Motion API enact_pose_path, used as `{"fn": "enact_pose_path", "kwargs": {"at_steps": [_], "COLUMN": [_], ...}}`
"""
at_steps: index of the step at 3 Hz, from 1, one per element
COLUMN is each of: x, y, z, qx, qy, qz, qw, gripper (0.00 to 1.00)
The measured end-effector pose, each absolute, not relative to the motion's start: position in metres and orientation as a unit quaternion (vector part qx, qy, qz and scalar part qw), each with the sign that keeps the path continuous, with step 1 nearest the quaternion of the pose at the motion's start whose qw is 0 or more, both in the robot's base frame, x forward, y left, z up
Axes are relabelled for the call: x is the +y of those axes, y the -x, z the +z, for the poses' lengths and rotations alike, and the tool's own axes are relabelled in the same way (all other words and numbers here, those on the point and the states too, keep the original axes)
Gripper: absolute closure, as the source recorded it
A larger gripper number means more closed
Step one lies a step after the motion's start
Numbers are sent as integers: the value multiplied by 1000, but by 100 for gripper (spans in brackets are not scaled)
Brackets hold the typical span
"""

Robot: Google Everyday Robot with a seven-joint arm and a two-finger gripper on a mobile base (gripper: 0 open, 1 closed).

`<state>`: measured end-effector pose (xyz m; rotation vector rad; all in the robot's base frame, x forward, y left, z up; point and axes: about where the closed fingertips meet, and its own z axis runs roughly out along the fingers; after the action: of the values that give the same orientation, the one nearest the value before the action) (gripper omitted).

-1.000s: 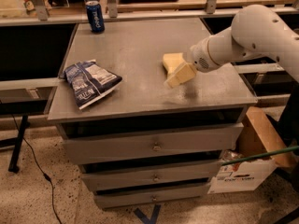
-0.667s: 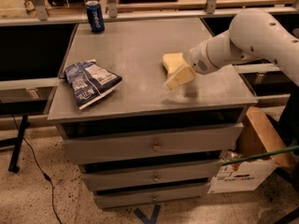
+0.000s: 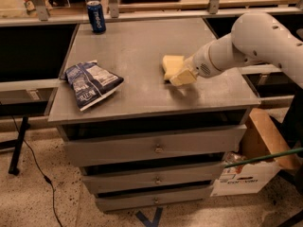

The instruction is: Pick sponge

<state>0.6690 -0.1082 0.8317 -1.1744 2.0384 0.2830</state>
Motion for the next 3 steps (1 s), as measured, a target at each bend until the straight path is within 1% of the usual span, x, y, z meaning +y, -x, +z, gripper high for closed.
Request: {"fn": "enact_pose_path", "kwargs": {"at_steps": [2, 3], "x": [-108, -112], "y": [-659, -658], "z": [839, 860], "qx": [789, 779], "qy": [474, 480], "qz": [105, 107], "qw": [375, 390], "gripper": [73, 97]}}
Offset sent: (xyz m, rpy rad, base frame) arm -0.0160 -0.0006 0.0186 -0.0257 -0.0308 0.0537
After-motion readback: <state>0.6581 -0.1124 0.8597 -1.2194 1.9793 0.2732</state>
